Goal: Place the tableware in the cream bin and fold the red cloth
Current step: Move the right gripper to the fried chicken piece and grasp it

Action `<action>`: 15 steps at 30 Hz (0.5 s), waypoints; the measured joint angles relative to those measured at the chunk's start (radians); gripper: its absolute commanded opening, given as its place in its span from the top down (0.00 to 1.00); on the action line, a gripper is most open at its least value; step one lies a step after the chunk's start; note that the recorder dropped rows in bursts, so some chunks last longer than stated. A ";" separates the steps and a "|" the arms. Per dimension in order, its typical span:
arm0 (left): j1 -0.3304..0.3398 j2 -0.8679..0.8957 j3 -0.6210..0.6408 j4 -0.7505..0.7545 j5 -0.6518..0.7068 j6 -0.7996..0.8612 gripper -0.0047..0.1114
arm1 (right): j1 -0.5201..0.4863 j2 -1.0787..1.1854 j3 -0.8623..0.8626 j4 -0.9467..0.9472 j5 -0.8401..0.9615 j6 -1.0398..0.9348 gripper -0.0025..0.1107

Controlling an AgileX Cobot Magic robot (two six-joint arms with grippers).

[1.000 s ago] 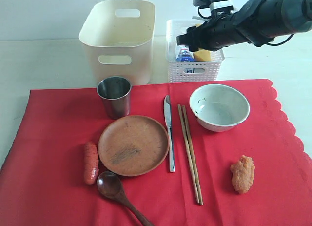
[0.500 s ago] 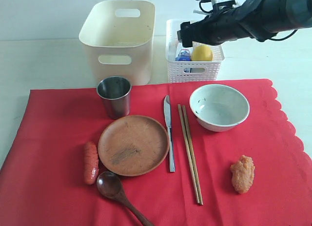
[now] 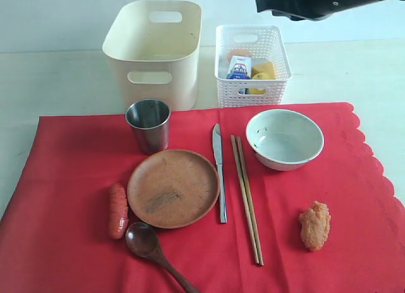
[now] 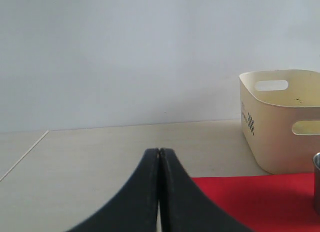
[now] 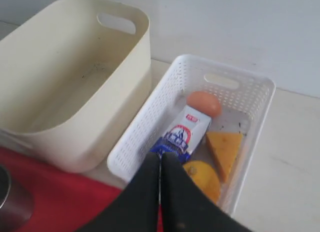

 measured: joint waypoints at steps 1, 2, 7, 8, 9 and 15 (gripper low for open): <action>0.000 0.000 0.000 0.000 0.000 0.000 0.96 | 0.000 -0.042 0.044 0.000 0.000 0.005 0.98; 0.000 0.000 0.000 0.000 0.000 0.000 0.96 | 0.000 -0.086 0.092 0.002 0.000 0.007 0.98; 0.000 0.000 0.000 0.000 0.000 0.000 0.96 | 0.000 -0.311 0.351 0.056 0.000 0.013 0.98; 0.000 0.000 0.000 0.000 0.000 0.000 0.96 | 0.000 -0.358 0.407 0.066 0.002 0.013 0.98; 0.000 0.000 0.000 0.000 0.000 0.000 0.96 | 0.000 -0.393 0.453 0.074 0.005 0.013 0.98; 0.000 0.000 0.000 0.000 0.000 0.000 0.96 | 0.000 -0.589 0.727 0.123 0.019 0.006 0.94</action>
